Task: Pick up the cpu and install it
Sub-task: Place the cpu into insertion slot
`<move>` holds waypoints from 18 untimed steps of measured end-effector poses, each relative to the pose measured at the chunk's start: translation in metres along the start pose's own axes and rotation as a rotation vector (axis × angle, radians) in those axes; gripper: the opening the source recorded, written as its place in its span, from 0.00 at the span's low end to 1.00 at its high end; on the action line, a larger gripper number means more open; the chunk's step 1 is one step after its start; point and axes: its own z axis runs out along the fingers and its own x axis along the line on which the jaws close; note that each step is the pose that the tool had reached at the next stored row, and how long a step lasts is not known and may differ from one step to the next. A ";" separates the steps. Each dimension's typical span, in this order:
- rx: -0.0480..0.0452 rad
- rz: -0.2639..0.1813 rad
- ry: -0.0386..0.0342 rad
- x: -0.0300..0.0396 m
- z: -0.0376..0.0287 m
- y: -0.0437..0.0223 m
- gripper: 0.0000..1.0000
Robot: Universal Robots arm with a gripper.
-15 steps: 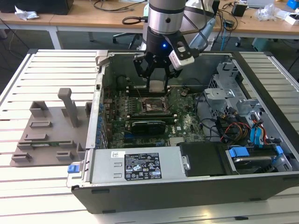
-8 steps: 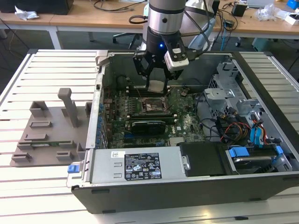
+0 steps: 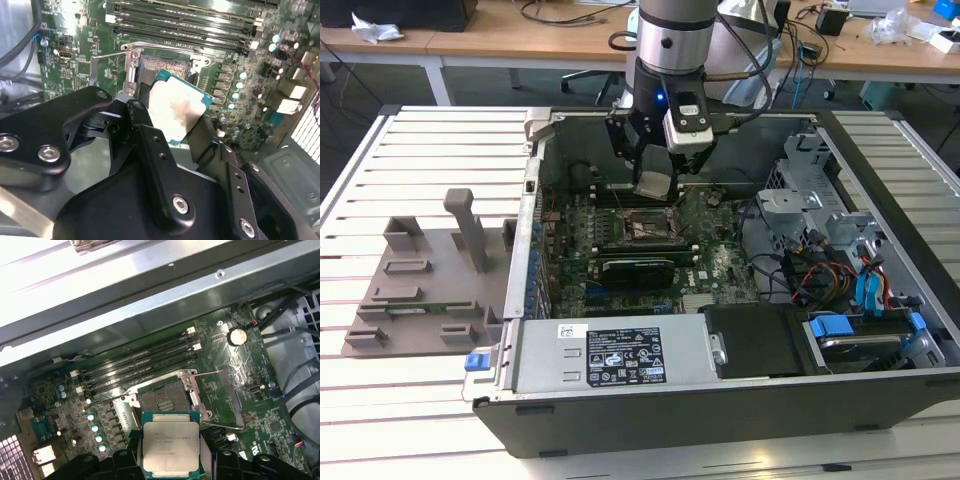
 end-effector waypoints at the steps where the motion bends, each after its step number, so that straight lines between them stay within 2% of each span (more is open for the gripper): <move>1: -0.0002 0.014 0.0001 0.0000 0.0000 0.0000 0.55; 18: -0.0030 0.282 0.0017 0.0000 0.0004 0.0000 0.55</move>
